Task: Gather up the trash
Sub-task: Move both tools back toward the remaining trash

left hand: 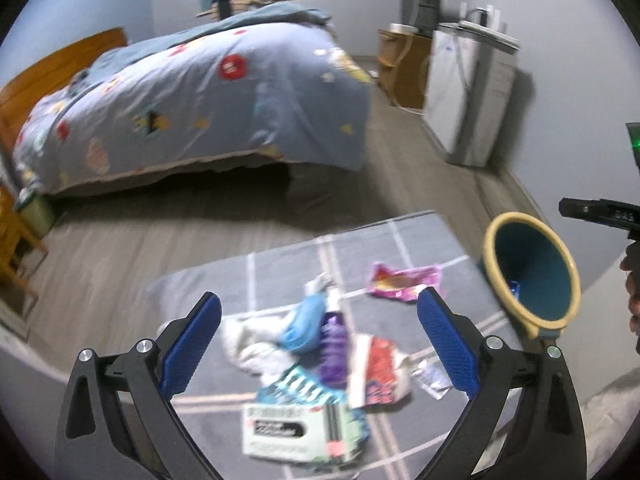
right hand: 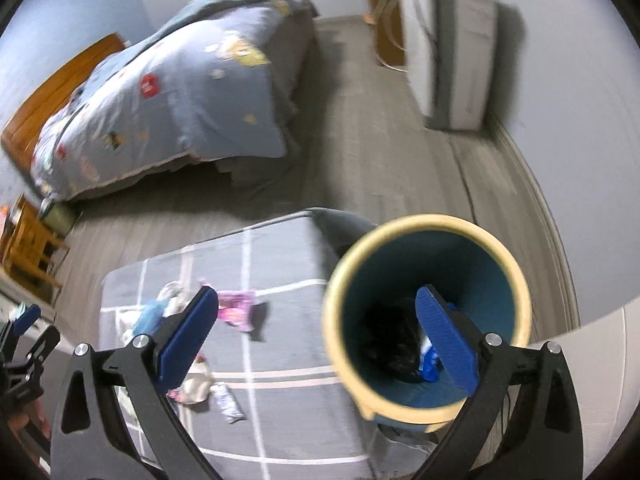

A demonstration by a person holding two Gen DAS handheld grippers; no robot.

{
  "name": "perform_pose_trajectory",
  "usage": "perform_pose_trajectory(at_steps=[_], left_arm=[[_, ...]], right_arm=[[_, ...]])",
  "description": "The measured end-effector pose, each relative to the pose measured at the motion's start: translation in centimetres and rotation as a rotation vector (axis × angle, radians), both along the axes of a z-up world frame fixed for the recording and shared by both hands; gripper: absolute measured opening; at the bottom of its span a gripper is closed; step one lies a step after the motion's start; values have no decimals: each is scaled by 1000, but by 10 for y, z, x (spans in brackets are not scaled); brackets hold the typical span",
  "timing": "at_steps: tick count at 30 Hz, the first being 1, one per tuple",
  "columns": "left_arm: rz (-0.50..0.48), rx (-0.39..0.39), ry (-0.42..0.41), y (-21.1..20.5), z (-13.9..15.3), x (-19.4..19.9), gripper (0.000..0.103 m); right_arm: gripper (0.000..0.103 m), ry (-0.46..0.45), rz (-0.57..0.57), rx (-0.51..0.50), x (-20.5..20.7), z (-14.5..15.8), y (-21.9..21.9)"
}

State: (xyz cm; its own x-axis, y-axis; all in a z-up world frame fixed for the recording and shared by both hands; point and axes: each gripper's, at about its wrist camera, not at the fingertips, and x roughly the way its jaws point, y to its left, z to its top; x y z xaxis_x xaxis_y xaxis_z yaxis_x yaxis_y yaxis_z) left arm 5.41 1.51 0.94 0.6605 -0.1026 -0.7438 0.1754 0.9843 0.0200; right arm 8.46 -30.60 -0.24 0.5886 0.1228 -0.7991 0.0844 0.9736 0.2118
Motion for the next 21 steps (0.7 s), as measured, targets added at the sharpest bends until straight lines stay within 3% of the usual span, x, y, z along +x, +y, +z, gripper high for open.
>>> perform_pose_trajectory(at_steps=[9, 14, 21], left_arm=[[94, -36, 16, 51, -15, -17, 97], [95, 11, -10, 70, -18, -29, 97], [127, 31, -12, 115, -23, -49, 97]], right_arm=[[97, 42, 159, 0, 3, -15, 99], [97, 42, 309, -73, -2, -30, 152], [97, 82, 506, -91, -6, -55, 226]])
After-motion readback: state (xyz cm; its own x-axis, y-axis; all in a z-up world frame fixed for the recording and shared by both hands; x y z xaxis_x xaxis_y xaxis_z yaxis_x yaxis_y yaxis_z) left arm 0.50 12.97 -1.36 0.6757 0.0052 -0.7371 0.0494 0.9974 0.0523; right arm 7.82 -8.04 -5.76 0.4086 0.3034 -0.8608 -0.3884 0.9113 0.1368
